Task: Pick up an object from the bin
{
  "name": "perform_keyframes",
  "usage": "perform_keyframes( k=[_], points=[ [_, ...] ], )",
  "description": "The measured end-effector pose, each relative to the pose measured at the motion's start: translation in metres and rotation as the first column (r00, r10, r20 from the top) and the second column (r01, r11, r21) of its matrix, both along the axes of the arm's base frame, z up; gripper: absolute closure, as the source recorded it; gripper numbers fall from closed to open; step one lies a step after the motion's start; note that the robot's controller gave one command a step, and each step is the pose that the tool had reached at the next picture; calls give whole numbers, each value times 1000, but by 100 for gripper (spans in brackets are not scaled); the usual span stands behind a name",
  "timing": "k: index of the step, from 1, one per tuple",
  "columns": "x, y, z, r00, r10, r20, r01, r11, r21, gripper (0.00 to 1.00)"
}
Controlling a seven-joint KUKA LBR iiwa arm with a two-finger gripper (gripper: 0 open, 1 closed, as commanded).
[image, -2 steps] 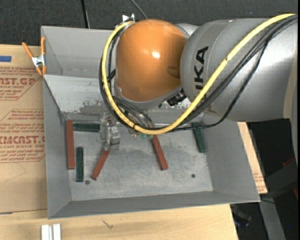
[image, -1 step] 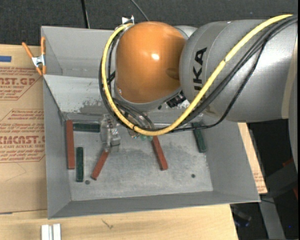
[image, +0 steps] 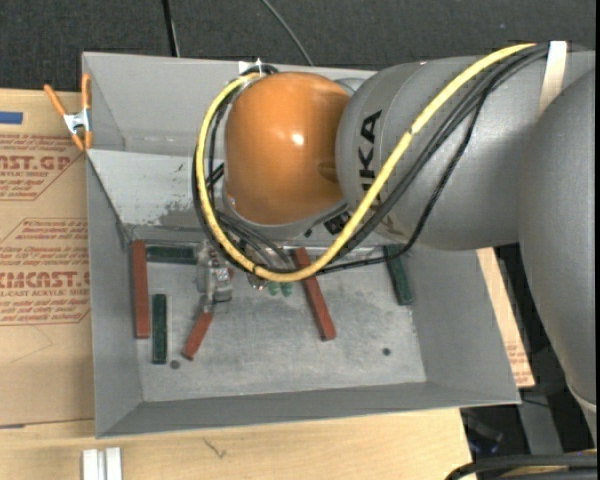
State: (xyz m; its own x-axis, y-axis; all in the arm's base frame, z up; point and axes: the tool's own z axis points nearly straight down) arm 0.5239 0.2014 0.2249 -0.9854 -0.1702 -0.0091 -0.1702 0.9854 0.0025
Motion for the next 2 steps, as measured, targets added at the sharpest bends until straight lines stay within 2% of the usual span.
perform_keyframes(
  k=[1,2],
  points=[
    [1,-1,-14,1000,-20,-4,20,1000,-2,100],
    [11,-1,-41,999,-37,-9,37,999,-3,100]
  ],
)
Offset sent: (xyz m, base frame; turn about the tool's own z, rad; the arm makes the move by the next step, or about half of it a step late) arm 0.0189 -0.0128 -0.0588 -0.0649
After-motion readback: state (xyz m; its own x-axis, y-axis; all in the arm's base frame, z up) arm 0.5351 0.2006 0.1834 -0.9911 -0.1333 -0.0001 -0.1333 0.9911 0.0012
